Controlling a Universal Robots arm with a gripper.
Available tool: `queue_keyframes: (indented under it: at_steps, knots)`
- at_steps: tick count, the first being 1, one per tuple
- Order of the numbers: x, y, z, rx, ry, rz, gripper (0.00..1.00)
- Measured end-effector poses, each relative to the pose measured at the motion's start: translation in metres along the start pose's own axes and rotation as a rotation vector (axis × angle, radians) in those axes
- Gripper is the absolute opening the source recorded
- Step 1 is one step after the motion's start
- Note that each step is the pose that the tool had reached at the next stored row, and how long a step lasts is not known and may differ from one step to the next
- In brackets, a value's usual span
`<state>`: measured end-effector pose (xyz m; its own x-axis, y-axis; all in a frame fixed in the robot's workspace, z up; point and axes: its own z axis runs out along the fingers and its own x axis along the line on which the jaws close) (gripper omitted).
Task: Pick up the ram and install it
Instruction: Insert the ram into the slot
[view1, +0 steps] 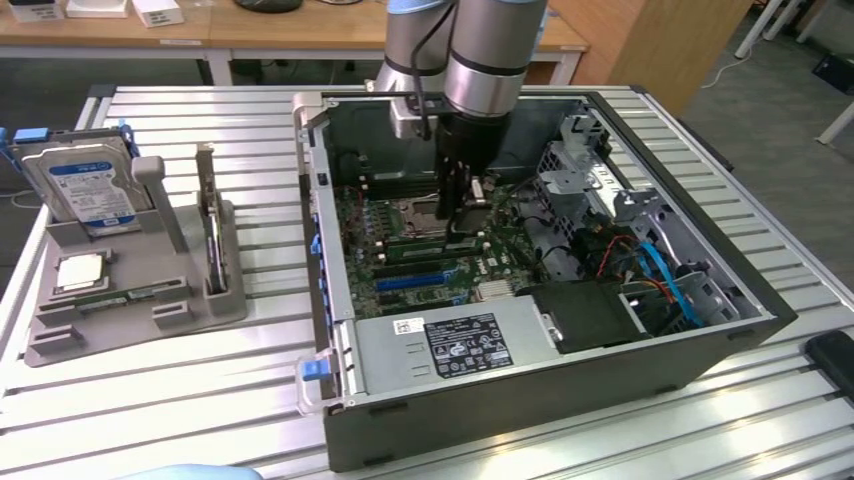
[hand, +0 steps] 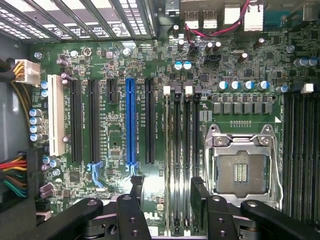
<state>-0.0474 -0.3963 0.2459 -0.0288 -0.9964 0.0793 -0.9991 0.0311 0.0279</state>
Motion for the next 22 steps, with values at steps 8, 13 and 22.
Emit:
queue_keyframes:
  at_steps: [8, 13, 22]
  knots:
    - [0.0005, -0.0013, -0.0067, -0.0027, -0.0016, 0.003, 0.5]
    - [0.0005, -0.0014, -0.007, -0.0027, -0.0018, 0.004, 0.5]
    - [0.0006, -0.0014, -0.0083, -0.0028, 0.0006, 0.004, 0.5]
